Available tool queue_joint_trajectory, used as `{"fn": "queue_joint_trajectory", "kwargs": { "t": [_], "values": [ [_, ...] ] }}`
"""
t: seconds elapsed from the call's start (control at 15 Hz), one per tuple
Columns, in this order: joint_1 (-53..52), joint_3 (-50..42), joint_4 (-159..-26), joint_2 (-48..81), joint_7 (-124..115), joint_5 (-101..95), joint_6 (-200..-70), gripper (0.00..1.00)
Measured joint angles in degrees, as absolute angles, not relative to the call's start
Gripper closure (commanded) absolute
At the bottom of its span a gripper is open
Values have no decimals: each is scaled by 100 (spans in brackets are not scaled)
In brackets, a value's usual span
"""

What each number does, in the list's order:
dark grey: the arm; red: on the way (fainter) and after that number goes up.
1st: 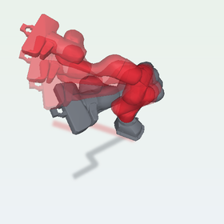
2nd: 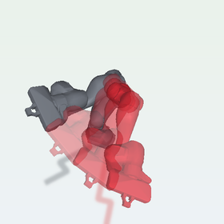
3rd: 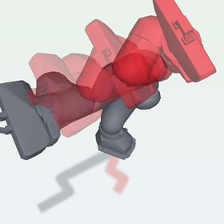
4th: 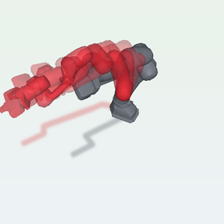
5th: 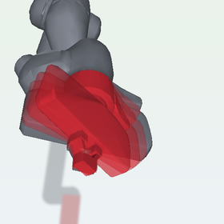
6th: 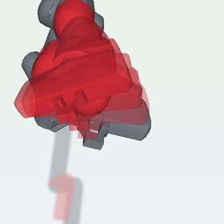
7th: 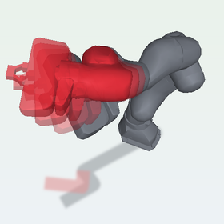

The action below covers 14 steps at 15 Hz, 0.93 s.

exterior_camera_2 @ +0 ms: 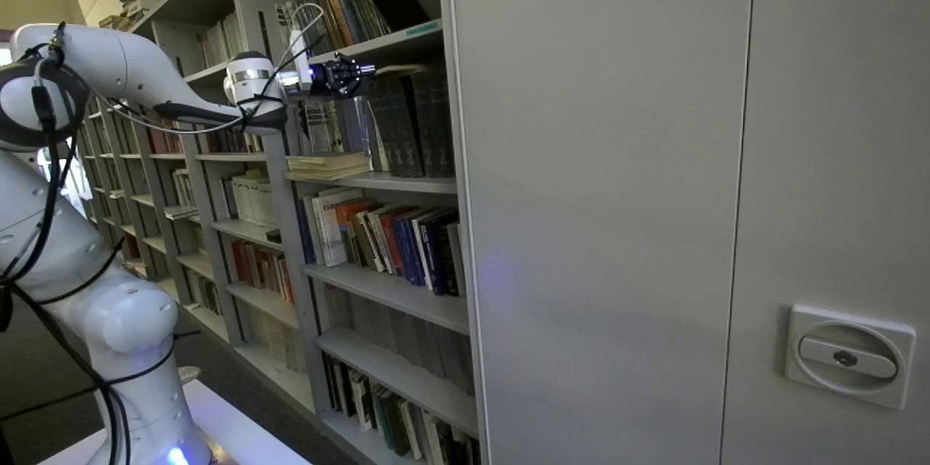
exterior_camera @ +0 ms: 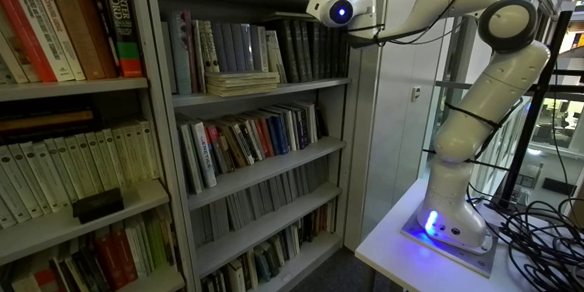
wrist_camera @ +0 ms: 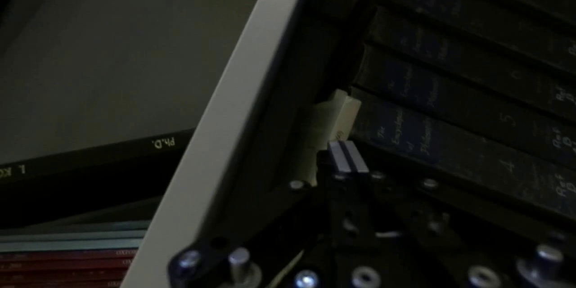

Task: Pick up one of the paper books and put it on top of the large encyclopedia books

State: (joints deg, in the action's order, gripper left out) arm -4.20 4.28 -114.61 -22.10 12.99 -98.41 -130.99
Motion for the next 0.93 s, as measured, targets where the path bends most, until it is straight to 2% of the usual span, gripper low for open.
{"fn": "queue_joint_trajectory", "kwargs": {
  "t": [0.4,0.93],
  "values": [
    [-421,532,-11493,-2135,1126,-10951,-12343,100],
    [-433,541,-11662,-2000,1268,-12528,-12508,100]
  ]
}}
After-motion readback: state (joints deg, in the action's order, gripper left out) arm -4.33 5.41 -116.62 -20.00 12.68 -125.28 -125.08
